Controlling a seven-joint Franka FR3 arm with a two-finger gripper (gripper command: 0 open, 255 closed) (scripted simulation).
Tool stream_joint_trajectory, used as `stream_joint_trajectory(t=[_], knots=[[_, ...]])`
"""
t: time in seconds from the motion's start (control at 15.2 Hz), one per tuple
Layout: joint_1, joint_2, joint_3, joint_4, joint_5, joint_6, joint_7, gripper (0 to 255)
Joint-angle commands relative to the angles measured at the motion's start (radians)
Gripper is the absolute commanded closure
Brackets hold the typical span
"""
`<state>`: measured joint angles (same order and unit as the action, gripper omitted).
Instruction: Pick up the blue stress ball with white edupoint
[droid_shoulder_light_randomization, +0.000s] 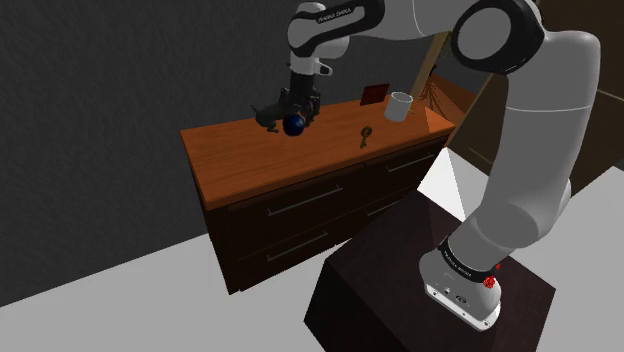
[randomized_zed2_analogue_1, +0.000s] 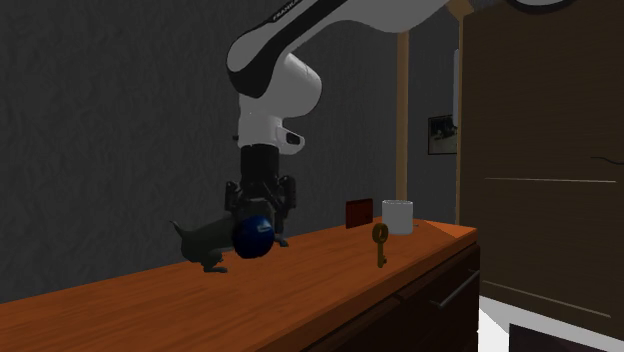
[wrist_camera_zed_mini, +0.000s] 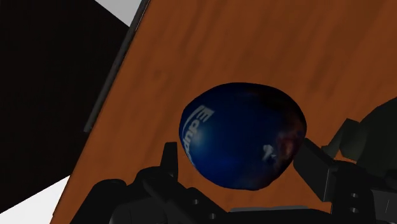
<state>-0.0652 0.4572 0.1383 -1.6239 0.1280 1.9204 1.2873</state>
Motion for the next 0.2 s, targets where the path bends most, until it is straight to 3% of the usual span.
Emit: stream_joint_trajectory(t=[0.0, 0.13], knots=[[0.002, -0.006, 0.001, 0.020, 0.000, -0.026, 0.007, 255], [0.002, -0.007, 0.001, 0.021, 0.000, -0.027, 0.007, 255]])
